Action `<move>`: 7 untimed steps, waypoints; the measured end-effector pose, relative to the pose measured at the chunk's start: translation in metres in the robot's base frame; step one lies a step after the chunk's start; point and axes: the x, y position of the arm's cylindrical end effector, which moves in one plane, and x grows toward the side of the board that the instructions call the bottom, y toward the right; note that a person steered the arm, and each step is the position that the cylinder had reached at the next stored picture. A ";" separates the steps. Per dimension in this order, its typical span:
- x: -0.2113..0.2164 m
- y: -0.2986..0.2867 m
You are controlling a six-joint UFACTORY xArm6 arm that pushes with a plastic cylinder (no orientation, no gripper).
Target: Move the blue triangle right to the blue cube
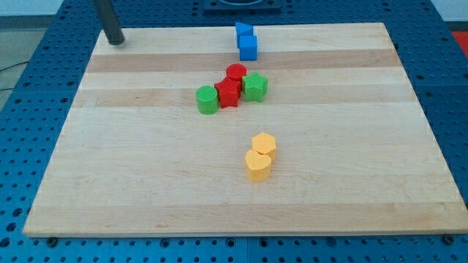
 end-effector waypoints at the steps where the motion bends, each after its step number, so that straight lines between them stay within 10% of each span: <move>1: 0.000 0.014; 7: 0.001 0.251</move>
